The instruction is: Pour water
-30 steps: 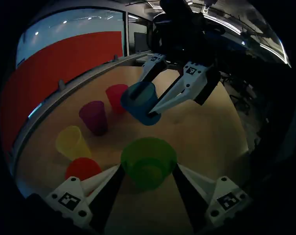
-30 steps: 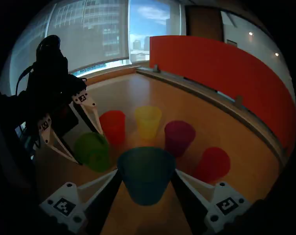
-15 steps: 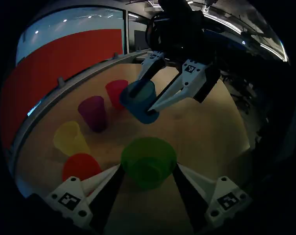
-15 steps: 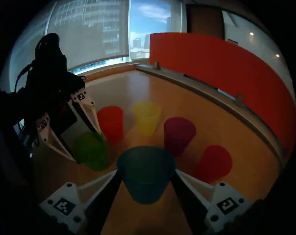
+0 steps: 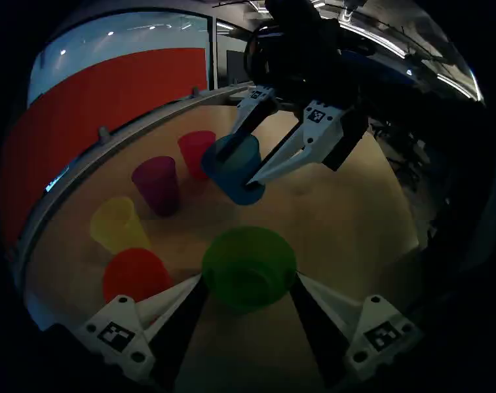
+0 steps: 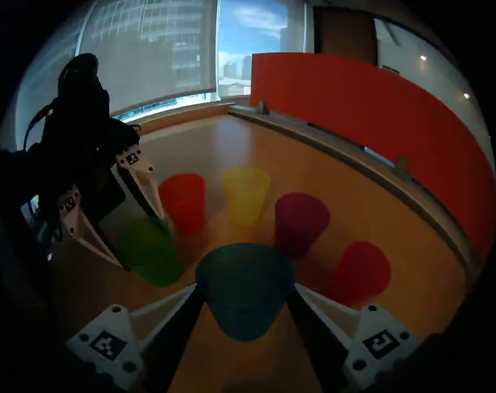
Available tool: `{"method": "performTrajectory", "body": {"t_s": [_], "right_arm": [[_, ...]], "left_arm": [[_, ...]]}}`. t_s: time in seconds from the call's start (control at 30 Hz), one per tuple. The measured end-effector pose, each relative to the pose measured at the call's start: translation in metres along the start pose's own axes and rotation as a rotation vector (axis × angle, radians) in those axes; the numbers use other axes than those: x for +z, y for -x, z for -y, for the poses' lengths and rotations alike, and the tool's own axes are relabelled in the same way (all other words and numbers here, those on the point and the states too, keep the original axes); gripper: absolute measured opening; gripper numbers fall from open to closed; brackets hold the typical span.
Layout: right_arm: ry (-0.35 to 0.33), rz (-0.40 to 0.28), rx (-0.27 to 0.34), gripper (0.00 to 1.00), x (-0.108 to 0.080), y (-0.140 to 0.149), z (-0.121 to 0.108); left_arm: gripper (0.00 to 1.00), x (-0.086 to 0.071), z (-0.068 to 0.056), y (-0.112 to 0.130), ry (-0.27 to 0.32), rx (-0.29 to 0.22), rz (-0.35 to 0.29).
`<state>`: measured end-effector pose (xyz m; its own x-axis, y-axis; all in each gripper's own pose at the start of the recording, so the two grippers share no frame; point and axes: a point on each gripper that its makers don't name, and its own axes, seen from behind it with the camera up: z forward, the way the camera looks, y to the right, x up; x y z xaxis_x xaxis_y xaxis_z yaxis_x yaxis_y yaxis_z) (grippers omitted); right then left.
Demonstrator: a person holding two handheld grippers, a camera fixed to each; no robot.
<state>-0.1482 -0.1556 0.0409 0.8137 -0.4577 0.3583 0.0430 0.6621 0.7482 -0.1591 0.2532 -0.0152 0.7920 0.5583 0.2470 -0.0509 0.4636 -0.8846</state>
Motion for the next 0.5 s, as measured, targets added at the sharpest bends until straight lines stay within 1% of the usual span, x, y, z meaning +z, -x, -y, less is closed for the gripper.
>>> {"method": "performTrajectory", "body": {"t_s": [0.2, 0.4, 0.5], "right_arm": [[0.001, 0.007, 0.0, 0.89, 0.002, 0.003, 0.001], [-0.002, 0.015, -0.001, 0.89, 0.007, 0.008, 0.003], [0.0, 0.019, -0.002, 0.89, 0.009, 0.011, 0.004]], "left_arm": [[0.85, 0.001, 0.001, 0.004, -0.006, 0.006, 0.01], [0.85, 0.002, 0.002, 0.01, -0.019, 0.032, 0.03], [0.85, 0.002, 0.0, 0.011, -0.016, 0.03, 0.034]]}}
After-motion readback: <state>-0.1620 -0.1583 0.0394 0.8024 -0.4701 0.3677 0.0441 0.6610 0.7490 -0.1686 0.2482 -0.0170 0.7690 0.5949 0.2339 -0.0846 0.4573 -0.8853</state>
